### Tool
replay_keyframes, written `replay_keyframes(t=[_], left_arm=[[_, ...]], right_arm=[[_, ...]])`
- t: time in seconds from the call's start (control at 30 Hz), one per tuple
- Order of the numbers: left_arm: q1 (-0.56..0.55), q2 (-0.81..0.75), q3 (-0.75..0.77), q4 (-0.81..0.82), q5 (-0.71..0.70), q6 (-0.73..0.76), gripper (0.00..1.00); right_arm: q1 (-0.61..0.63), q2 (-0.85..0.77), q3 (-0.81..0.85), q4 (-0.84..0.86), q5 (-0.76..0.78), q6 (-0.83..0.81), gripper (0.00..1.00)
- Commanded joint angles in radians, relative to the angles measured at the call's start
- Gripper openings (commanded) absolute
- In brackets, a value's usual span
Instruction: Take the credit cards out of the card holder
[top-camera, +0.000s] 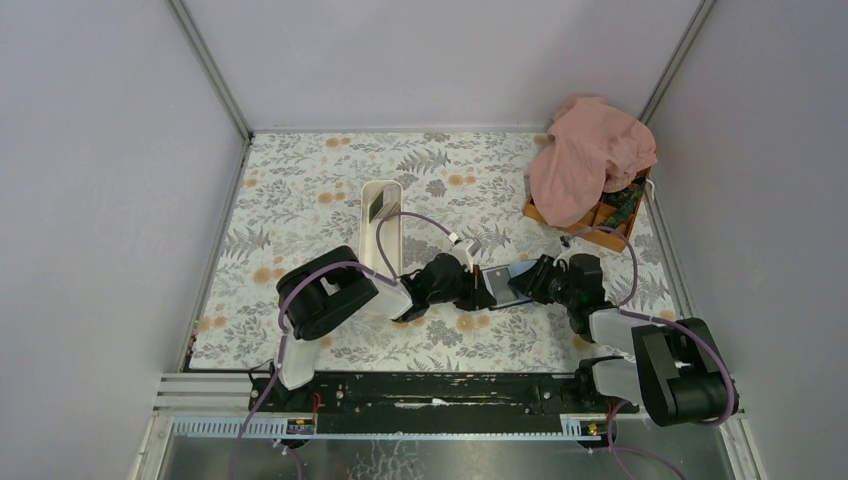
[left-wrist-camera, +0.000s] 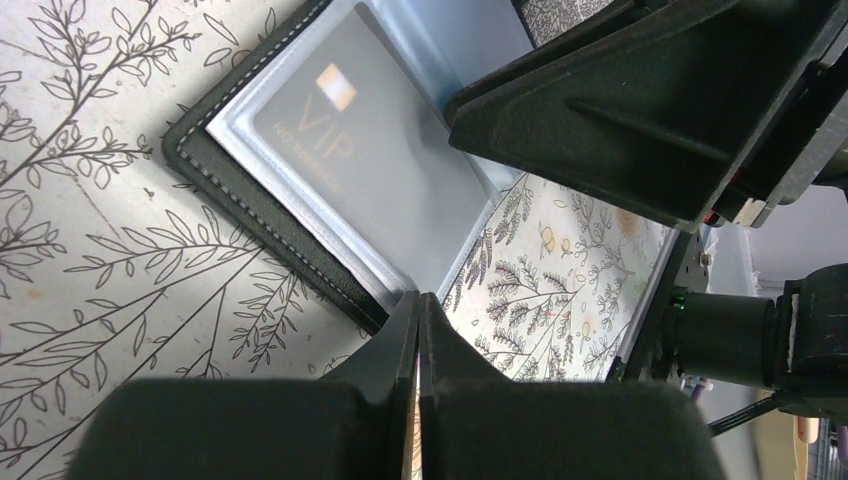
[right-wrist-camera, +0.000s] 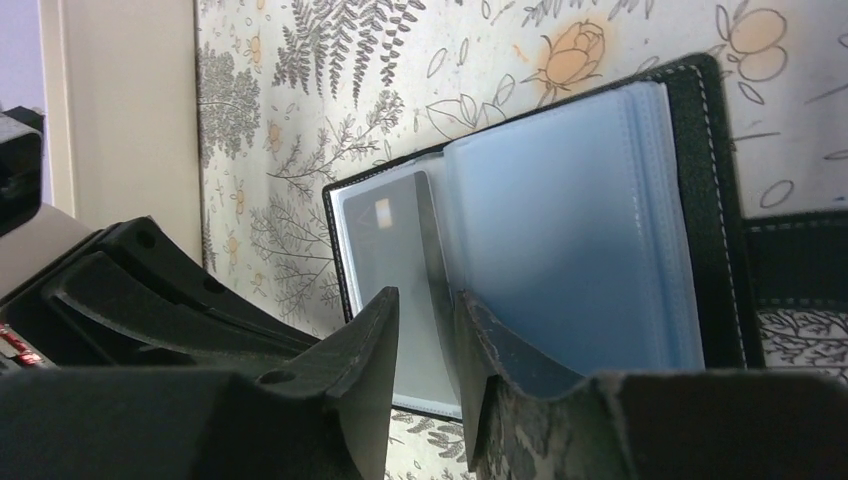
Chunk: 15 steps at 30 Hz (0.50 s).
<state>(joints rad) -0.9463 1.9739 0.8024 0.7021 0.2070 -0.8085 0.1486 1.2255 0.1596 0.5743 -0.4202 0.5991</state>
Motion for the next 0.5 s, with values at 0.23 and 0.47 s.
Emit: replay_keyframes(t=[0.23, 0.47], left_arm=[[0.029, 0.041, -0.010, -0.019, 0.011, 0.012, 0.00], [0.056, 0.018, -0.018, -0.037, 0.033, 0.032, 0.00]], right_arm=[[0.004, -0.046, -0.036, 0.232, -0.189, 0.049, 0.31], [0.005, -0.082, -0.021, 0.104, -0.096, 0.011, 0.32]])
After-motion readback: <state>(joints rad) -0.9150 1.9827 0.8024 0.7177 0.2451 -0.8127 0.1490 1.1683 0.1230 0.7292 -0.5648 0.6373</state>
